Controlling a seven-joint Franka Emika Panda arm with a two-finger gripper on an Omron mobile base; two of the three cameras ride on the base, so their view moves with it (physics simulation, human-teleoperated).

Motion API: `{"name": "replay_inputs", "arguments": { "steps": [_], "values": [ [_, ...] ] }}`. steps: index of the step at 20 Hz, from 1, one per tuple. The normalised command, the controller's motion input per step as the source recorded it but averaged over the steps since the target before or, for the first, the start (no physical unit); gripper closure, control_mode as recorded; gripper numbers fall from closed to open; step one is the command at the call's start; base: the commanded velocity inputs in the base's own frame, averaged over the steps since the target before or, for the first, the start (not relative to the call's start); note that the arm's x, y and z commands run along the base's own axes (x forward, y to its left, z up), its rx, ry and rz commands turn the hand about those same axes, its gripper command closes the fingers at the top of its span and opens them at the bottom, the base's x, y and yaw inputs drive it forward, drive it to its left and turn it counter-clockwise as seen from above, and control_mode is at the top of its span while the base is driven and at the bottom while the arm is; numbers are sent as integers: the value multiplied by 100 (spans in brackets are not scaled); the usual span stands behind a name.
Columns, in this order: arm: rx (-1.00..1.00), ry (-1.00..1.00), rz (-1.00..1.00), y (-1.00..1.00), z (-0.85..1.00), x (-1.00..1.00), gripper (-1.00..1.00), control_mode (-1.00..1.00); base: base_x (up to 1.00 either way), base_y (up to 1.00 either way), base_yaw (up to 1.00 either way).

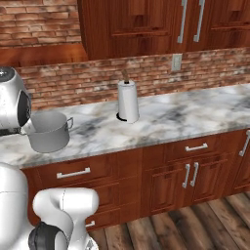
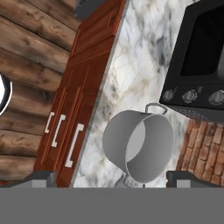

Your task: Pick the kettle from the cabinet and place it on a stove burner. Then pick the pot from the counter and place it on another stove burner. Finally, turn both burners on.

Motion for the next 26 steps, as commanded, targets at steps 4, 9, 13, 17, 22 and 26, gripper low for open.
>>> {"name": "replay_inputs", "arguments": {
  "steps": [4,9,13,17,22,26],
  "values": [
    [0,1,4,6,-25,1,-100,-100,0,0,0],
    [-2,6,1,13,-27,13,-100,-100,0,0,0],
    [-6,12,1,14,-18,22,-100,-100,0,0,0],
    [-10,11,1,15,-9,33,-100,-100,0,0,0],
    [-9,9,2,12,-6,29,-100,-100,0,0,0],
    [-5,5,2,12,-14,23,-100,-100,0,0,0]
  ]
}}
